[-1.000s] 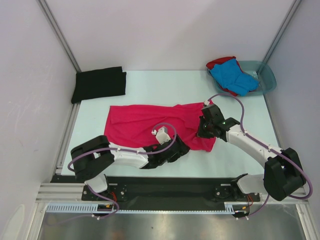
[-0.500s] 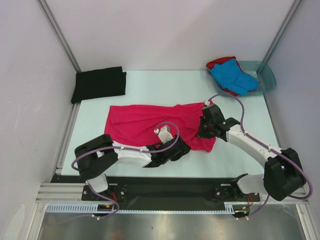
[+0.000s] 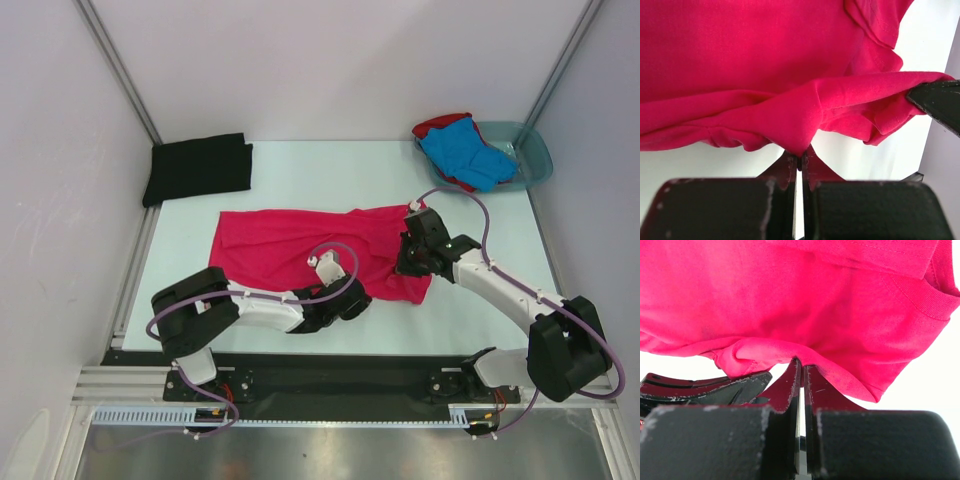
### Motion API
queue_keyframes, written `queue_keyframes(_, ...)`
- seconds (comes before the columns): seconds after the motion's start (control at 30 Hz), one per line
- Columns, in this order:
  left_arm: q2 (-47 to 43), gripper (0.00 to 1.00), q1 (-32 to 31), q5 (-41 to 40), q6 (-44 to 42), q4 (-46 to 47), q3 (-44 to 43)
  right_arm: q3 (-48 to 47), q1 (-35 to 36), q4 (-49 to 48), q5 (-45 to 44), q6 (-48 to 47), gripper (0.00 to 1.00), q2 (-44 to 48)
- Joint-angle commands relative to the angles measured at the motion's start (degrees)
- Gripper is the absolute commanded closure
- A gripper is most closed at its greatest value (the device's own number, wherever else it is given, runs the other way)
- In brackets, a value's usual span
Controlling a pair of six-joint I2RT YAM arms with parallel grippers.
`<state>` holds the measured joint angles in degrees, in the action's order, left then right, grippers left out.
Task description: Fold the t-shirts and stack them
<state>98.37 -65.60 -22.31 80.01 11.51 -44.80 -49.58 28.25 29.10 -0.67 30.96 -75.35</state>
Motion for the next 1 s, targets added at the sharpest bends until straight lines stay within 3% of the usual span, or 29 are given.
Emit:
queue_keyframes(0.0,-1.16,1.0,0.3,-0.28,-1.17,2.03,-0.21,-0.34,-0.39,0.25,-0.56,-1.08,1.0,1.96)
queue_keyframes(0.37,-11.26,1.0,1.27,-1.95,-5.03,0.89,1.82,1.07,-0.3,2.71,-0.04,0.42,1.0,4.6)
queue_keyframes(0.57,-12.59,1.0,2.23,-2.83,-7.32,0.53,0.76,1.42,-0.39,2.19,-0.56,1.03,1.0,3.63)
queue_keyframes(0.9,-8.81,0.99,8.29,4.98,-6.71,4.22,-0.03,-2.35,-1.44,1.48,-1.35,0.59,1.0,-2.69)
queue_keyframes(0.97,-6.53,0.94,9.87,8.74,-6.18,5.97,-0.38,-3.15,-2.06,1.4,-1.18,0.24,1.0,-4.53)
